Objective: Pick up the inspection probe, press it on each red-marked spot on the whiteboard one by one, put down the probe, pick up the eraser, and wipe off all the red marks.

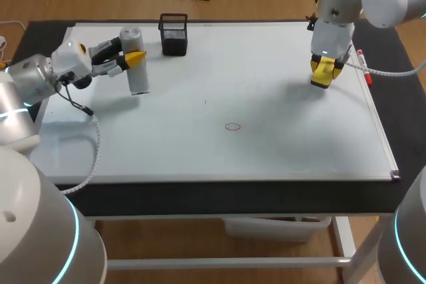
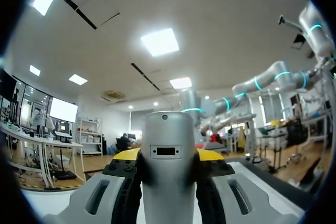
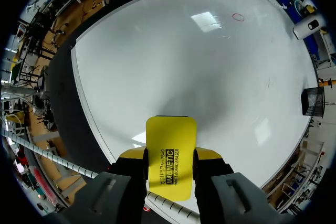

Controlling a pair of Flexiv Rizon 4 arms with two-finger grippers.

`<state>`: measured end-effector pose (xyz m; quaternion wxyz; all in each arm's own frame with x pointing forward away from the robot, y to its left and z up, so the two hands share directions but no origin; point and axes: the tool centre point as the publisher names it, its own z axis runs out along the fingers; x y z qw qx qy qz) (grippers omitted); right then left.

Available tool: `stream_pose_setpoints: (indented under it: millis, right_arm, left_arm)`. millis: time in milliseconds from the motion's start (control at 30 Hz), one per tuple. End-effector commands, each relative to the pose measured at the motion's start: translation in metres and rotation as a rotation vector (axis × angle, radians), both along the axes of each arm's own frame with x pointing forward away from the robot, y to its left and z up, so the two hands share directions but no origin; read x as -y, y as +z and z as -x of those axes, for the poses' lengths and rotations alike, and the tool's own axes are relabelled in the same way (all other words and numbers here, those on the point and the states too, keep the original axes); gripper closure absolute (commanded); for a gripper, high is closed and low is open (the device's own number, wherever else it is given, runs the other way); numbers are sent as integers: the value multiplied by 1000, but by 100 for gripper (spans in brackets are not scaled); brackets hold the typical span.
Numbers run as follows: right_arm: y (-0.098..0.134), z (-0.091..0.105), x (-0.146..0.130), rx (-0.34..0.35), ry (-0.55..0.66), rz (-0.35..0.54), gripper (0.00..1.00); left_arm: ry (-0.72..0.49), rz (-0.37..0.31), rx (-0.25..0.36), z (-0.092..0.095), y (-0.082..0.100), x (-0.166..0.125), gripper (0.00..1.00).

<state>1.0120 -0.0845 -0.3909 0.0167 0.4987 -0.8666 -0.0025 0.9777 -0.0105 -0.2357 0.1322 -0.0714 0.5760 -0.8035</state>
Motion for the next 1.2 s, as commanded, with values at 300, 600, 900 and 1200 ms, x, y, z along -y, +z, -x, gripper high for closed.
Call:
stream_pose_setpoints:
  millis: [300, 600, 900, 1200]
  right_arm:
    - [1, 0, 1, 0, 2, 3, 100]
    - [1, 3, -9, 2, 22, 1, 100]
    - [6, 29, -66, 14, 125, 39, 100]
    - [8, 66, -138, 22, 236, 11, 100]
  left_arm:
    - [4, 0, 18, 11, 5, -14, 100]
    - [4, 0, 18, 11, 5, -14, 100]
    - [4, 0, 18, 11, 5, -14, 100]
    - [4, 0, 18, 11, 5, -14, 100]
